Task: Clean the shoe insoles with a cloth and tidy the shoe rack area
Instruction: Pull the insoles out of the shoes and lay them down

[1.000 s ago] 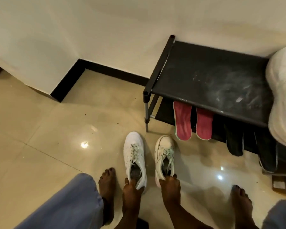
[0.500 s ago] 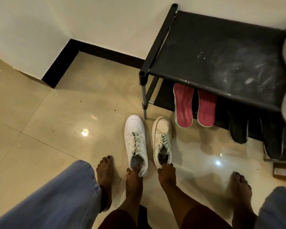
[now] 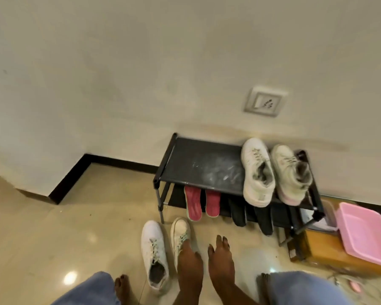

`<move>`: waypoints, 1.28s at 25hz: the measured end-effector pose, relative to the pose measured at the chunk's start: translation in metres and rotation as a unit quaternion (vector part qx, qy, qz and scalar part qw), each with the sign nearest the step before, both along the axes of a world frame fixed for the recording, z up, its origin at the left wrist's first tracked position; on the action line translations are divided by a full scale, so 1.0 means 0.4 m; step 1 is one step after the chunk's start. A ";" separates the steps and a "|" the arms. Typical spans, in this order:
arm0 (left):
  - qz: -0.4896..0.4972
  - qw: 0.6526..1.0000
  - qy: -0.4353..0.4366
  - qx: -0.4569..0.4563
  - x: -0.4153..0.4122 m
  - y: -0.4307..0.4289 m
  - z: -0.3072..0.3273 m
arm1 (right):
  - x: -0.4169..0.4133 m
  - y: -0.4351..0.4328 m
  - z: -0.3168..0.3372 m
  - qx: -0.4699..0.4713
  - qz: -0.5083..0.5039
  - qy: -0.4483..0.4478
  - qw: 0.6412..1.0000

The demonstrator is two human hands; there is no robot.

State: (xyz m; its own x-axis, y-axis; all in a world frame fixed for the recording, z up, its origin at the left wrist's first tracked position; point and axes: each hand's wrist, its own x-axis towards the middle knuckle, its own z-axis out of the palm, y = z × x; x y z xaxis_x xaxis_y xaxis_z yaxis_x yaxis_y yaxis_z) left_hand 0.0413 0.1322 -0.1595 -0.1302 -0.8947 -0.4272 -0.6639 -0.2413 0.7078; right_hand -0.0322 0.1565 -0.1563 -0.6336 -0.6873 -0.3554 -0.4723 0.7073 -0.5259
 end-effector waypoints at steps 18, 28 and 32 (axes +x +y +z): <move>-0.220 0.960 -0.041 -0.168 -0.554 -0.133 0.202 | -0.652 -0.062 0.219 -0.053 -0.157 0.126 0.978; -0.217 0.945 -0.004 -0.245 -0.389 -0.007 0.173 | -0.482 0.078 0.187 -0.150 -0.173 0.178 0.957; -0.235 0.942 0.017 -0.238 -0.244 0.106 0.160 | -0.331 0.209 0.156 -0.168 -0.163 0.179 0.956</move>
State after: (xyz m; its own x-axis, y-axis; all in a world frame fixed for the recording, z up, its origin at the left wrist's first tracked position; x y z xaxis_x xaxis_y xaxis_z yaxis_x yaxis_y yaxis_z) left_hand -0.0563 0.1745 -0.0954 -0.5670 -0.8235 0.0202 -0.5926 0.4248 0.6844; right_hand -0.1646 0.2400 -0.0941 -0.8734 -0.4691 0.1304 -0.4473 0.6674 -0.5954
